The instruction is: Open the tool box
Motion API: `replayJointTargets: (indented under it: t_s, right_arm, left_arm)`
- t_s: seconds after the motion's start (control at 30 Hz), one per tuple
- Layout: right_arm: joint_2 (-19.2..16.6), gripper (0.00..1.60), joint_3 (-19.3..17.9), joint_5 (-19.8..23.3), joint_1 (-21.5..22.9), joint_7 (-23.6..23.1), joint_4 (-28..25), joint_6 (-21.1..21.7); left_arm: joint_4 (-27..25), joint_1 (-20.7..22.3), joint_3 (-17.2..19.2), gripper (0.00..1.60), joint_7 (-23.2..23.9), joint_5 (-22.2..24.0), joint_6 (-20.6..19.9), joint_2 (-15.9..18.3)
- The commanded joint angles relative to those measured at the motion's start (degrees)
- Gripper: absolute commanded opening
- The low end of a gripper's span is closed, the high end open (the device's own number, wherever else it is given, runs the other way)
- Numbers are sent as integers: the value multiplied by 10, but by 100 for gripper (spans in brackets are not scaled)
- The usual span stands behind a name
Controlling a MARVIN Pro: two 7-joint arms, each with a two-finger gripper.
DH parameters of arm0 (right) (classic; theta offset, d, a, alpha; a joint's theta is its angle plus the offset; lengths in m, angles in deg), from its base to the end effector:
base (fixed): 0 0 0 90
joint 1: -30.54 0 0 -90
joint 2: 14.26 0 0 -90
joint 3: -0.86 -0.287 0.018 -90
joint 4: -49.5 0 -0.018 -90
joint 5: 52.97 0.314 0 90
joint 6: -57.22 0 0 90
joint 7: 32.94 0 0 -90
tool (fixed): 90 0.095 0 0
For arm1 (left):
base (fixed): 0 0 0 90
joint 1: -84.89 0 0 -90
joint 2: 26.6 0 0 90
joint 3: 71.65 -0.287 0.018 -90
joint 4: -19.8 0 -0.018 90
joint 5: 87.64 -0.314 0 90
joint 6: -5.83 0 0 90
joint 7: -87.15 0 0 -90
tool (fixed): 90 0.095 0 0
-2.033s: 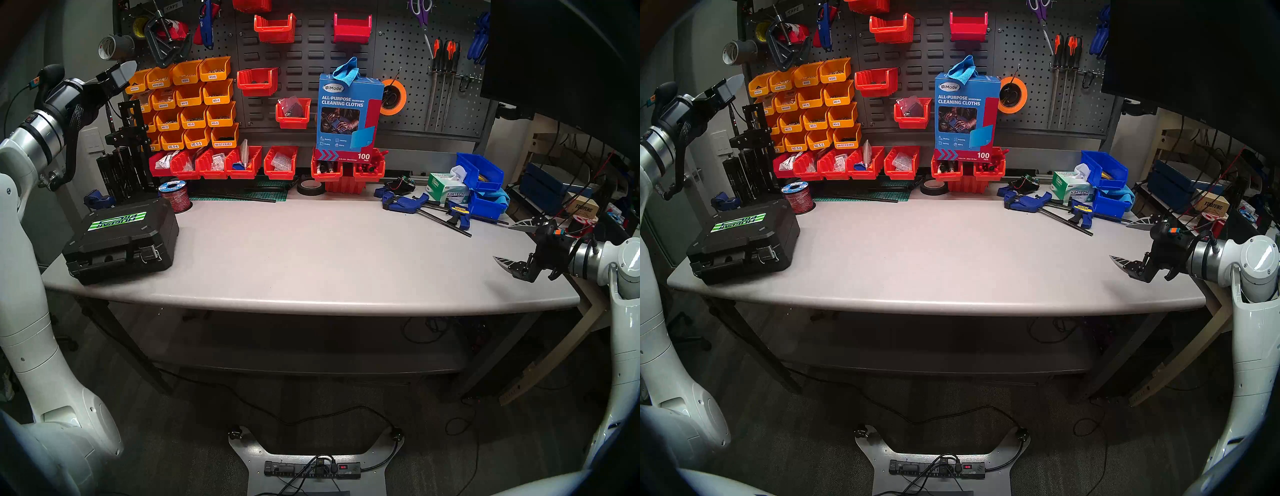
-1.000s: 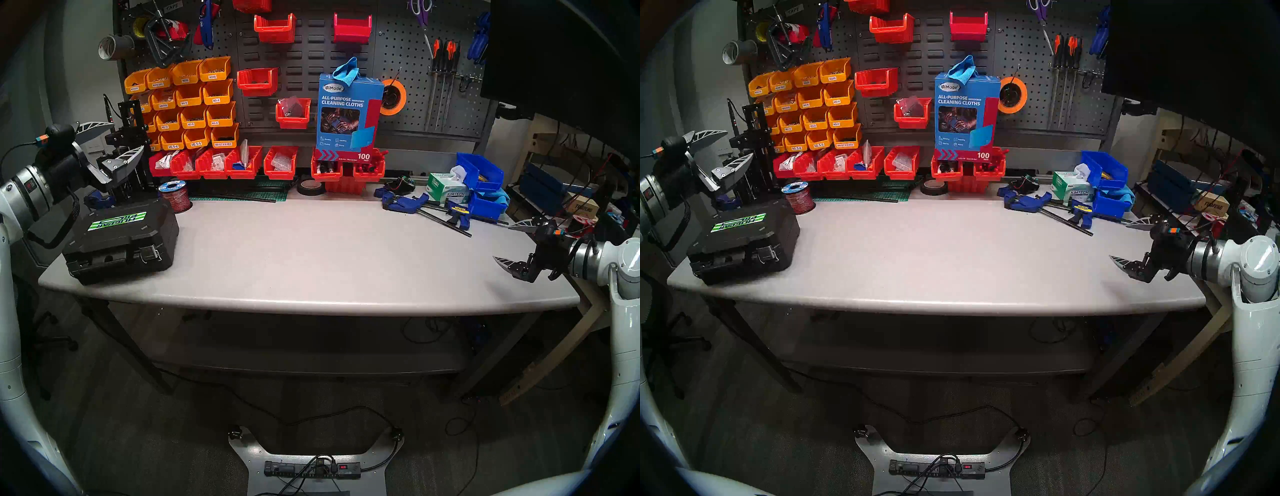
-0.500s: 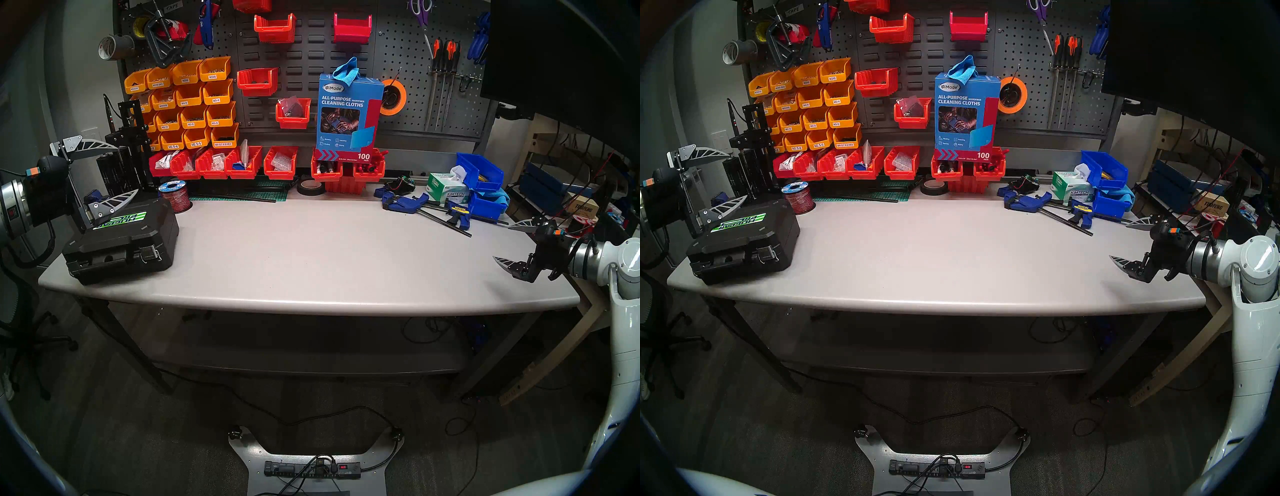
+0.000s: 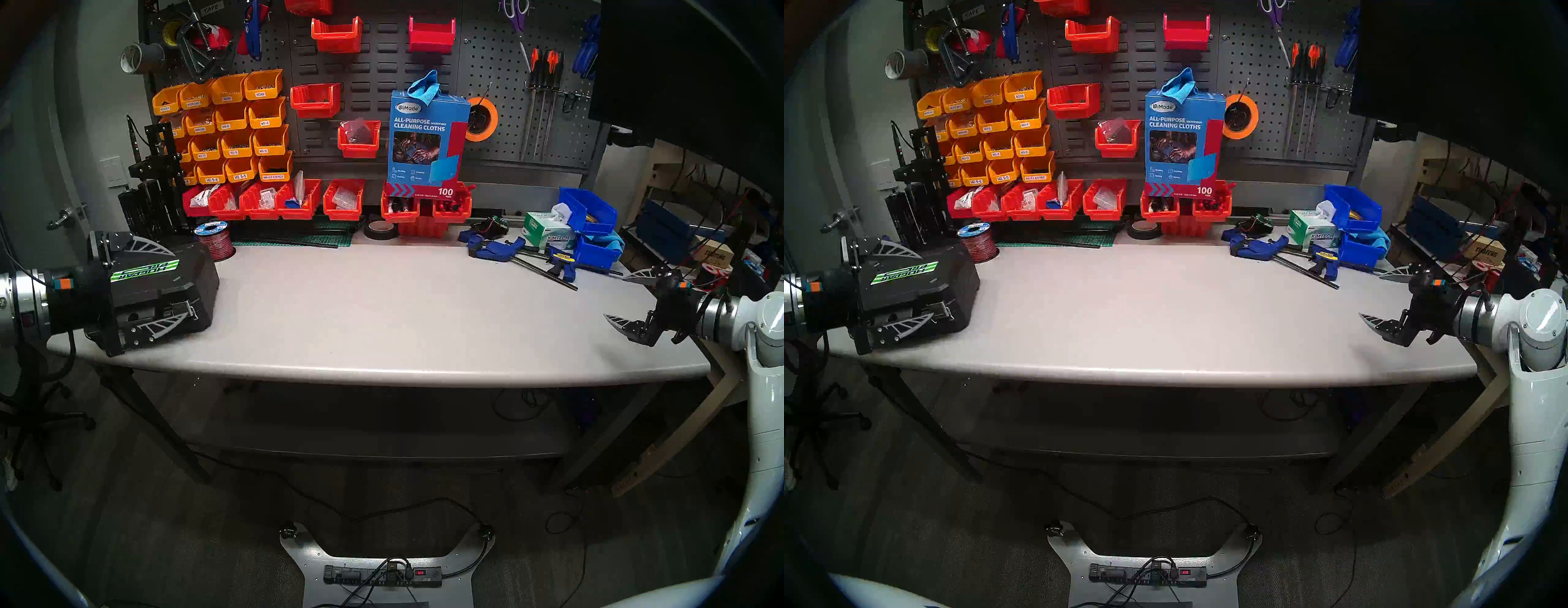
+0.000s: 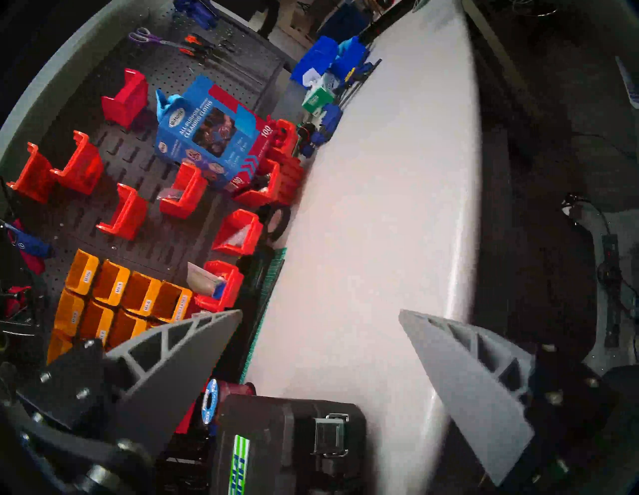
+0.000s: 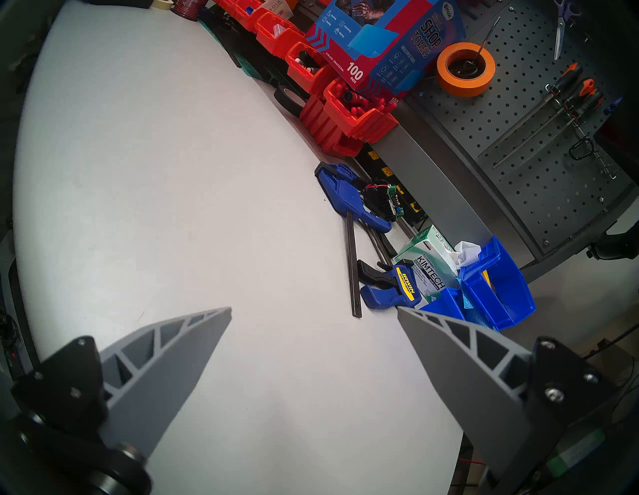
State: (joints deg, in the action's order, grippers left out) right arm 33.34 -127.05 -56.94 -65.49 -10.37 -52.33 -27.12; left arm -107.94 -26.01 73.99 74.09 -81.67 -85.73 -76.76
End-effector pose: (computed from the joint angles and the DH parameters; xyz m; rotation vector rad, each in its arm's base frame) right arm 0.3332 -0.2788 -0.1091 2.0983 1.3618 1.5499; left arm 0.2416 0.2000 -0.0374 -1.7279 1.7523 -1.5219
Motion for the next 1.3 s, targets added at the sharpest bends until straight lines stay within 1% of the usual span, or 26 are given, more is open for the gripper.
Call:
replayJointTargets:
  t_s: [0.0,0.2,0.3,0.37,0.4,0.43,0.47,0.53,0.63,0.7,0.87,0.97,1.17,1.2,1.27]
  right_arm:
    - [-2,160,-2,-1,1,0,-3,0]
    - [-2,160,-2,-1,1,0,-3,0]
    - [-2,160,-2,-1,1,0,-3,0]
    - [-2,160,-2,-1,1,0,-3,0]
    - [-2,160,-2,-1,1,0,-3,0]
    - [-2,160,-2,-1,1,0,-3,0]
    - [-2,160,-2,-1,1,0,-3,0]
    - [-2,160,-2,-1,1,0,-3,0]
    - [-2,160,-2,-1,1,0,-3,0]
    - [-2,160,-2,-1,1,0,-3,0]
    - [-2,160,-2,-1,1,0,-3,0]
    - [-2,160,-2,-1,1,0,-3,0]
    - [-2,160,-2,-1,1,0,-3,0]
    - [-2,160,-2,-1,1,0,-3,0]
    - [-2,160,-2,-1,1,0,-3,0]
  left_arm:
    - [-22,-25,0,160,-9,-43,22,-25]
    - [2,-34,34,160,4,-74,93,-27]
    - [20,-35,52,160,10,-82,116,-24]
    - [31,-36,61,160,13,-86,138,-23]
    - [31,-36,61,160,13,-86,138,-23]
    - [38,-36,66,160,14,-89,148,-22]
    - [52,-34,72,160,15,-96,167,-19]
    - [71,-26,70,160,6,-109,196,-13]
    - [101,-10,59,160,-10,-123,219,2]
    - [116,-1,52,160,-18,-129,228,12]
    - [143,12,29,160,-45,-155,277,23]
    - [153,18,21,160,-53,-164,285,26]
    - [157,11,18,160,-45,-165,305,31]
    - [159,4,22,160,-41,-169,319,30]
    - [165,-1,26,160,-35,-172,332,31]
